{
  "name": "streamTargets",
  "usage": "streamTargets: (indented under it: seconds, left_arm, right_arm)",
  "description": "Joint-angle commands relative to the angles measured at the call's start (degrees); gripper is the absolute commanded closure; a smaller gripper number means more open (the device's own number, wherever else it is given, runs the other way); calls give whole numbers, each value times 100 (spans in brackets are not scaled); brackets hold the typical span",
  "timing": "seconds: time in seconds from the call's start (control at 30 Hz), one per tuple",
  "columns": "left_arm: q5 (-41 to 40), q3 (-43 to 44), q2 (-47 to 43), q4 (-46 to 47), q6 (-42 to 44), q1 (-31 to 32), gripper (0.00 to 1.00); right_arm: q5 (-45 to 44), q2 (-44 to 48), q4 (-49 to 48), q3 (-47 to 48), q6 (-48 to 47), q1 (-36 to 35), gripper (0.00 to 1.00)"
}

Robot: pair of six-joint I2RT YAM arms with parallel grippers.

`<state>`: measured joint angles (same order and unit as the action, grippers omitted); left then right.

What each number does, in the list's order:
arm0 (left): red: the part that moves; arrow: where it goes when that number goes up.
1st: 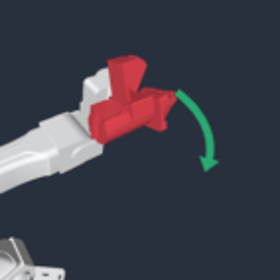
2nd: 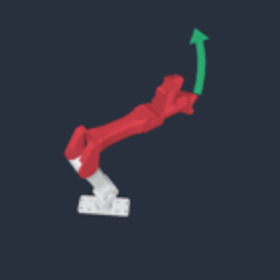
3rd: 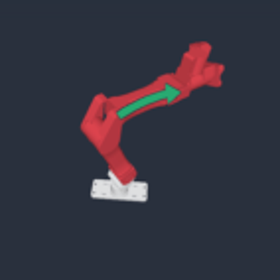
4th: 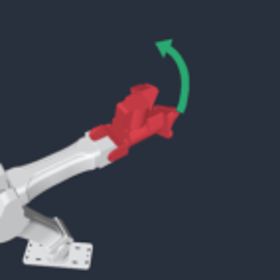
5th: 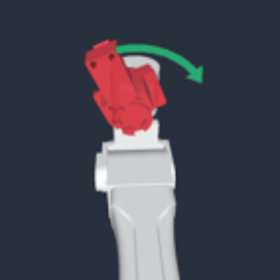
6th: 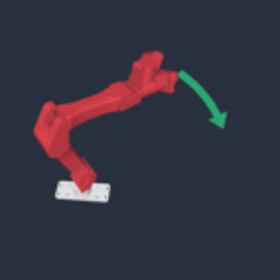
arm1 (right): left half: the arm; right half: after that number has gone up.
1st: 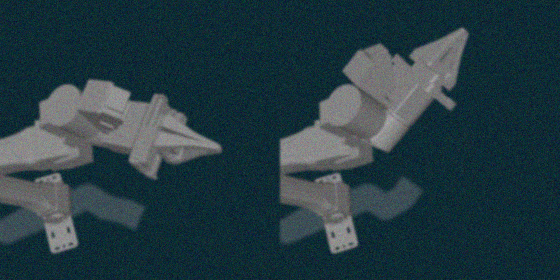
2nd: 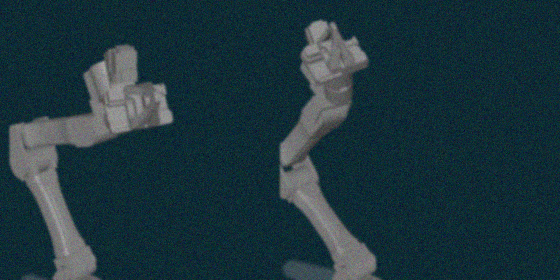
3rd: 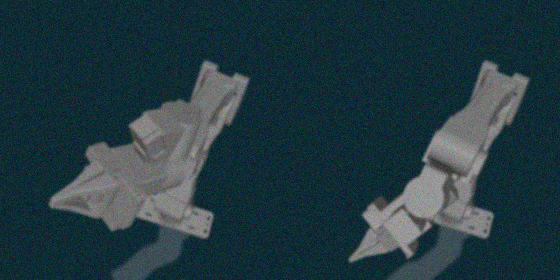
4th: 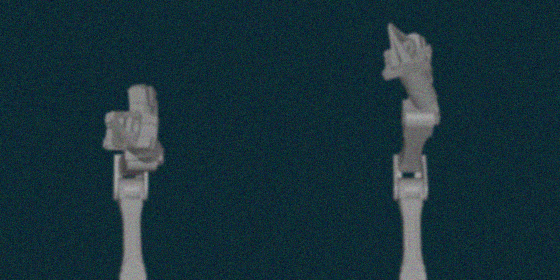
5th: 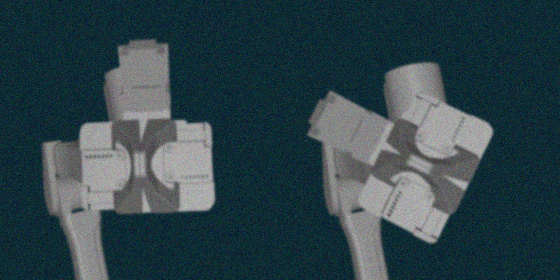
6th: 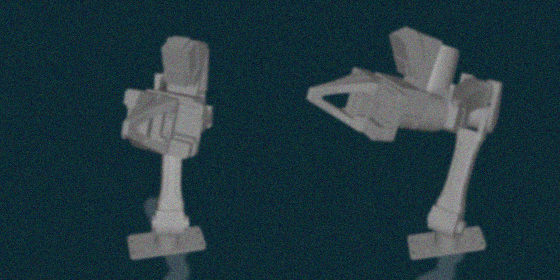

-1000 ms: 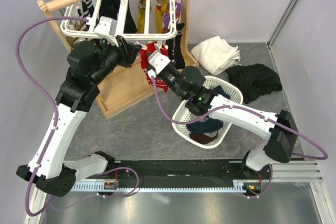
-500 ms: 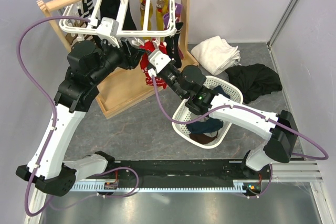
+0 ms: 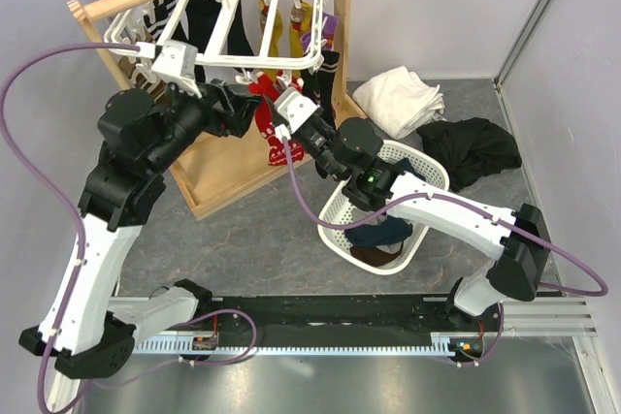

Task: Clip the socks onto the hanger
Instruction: Clamp the sock onto the hanger, then open the clamp at the hanger.

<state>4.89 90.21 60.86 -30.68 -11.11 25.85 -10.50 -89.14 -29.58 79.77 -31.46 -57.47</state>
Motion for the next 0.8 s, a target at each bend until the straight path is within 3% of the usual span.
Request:
streamTargets:
  seconds: [0.0,0.23,0.47,0.53,0.67,0.77]
  left_arm:
    - [-426,155,-477,141,-58,17,16]
    - [-1489,-74,-874,88,364,8,13]
    - [-2211,-320,-944,158,909,-280,11]
    - [-2063,-442,-953,246,866,-518,11]
    - [-351,-680,-848,369,121,-1958,13]
    - [222,-900,-813,667,-48,-2101,17]
  right_arm:
    - [215,-7,-118,259,193,8,62]
    - [180,134,145,189,448,8,43]
    - [-163,152,418,162,834,209,35]
    - [-171,187,462,136,966,263,32]
    - [-119,239,506,101,1063,377,28]
    - [-31,283,568,74,1098,438,27]
